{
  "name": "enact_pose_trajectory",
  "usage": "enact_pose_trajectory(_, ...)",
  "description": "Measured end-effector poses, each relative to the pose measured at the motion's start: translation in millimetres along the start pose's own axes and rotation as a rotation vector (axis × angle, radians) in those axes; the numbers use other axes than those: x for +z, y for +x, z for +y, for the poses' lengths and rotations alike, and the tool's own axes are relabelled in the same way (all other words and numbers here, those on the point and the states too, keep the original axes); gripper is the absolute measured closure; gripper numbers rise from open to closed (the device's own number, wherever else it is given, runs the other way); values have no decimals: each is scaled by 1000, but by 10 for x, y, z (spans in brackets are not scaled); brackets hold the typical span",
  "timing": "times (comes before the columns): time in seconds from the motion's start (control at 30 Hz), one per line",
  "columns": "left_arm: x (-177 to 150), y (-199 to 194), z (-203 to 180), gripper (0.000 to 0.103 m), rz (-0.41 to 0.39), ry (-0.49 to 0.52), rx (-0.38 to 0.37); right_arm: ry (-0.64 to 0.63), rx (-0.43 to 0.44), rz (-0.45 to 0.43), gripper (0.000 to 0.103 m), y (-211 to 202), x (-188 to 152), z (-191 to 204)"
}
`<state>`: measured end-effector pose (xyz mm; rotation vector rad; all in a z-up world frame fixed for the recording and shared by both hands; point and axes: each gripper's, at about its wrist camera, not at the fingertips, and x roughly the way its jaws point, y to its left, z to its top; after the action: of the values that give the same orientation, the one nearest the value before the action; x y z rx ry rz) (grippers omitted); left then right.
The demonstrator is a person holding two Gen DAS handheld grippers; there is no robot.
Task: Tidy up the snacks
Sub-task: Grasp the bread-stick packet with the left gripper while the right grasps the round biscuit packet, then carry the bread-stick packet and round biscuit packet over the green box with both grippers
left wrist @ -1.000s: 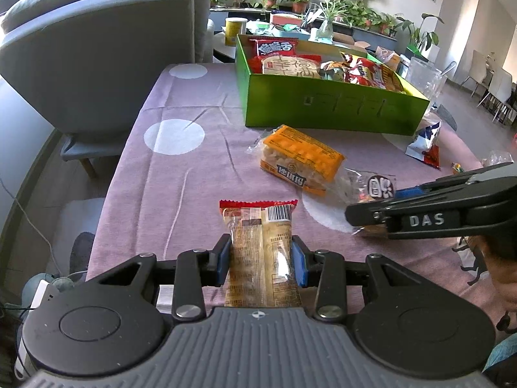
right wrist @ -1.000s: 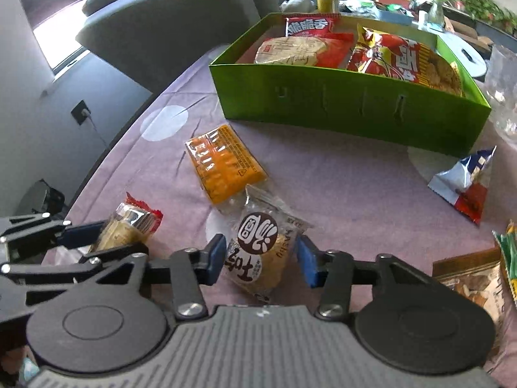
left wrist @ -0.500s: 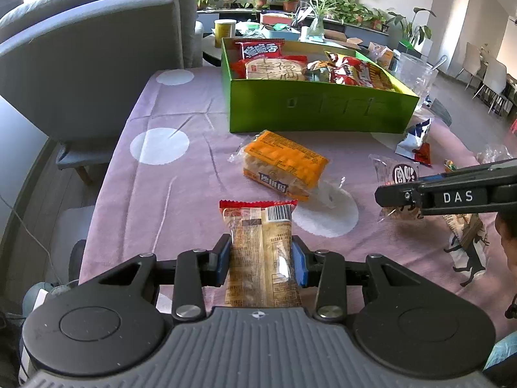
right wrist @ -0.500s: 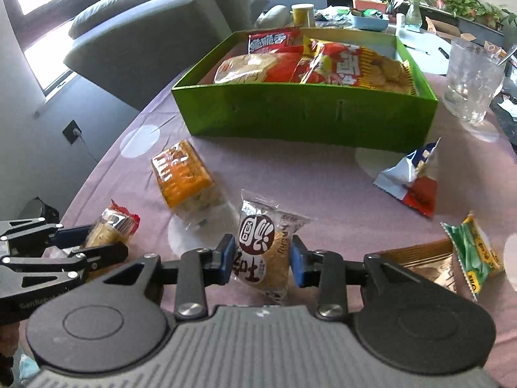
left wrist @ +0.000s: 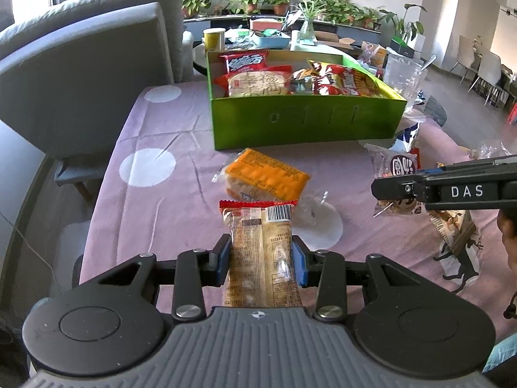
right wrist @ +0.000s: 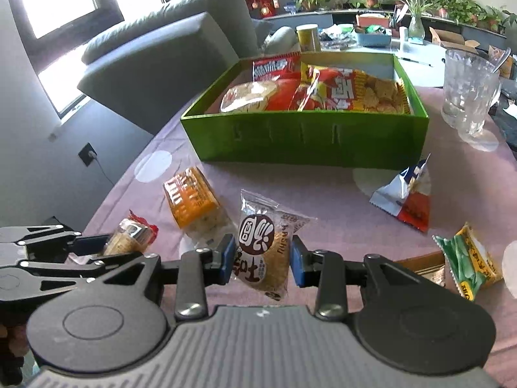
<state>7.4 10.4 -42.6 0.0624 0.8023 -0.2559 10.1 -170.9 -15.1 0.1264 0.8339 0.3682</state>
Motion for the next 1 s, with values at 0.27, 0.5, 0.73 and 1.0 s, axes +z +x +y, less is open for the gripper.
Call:
enact_pose_trajectory(0.27, 148, -36, -147, 67, -32, 42, -38, 17, 17, -44, 67, -94, 53, -105)
enact_pose_trajectory(0.5, 352, -25, -266, 67, -63, 74, -41, 14, 20, -92, 67, -174, 193, -172)
enact_pose_trajectory(0.73, 612, -34, -380, 67, -109, 106, -62, 19, 22, -136, 67, -216, 372, -256)
enact_pose_trajectory(1.0, 961, 40, -497, 67, -153, 138, -67, 30, 26, -180, 67, -245, 567, -371)
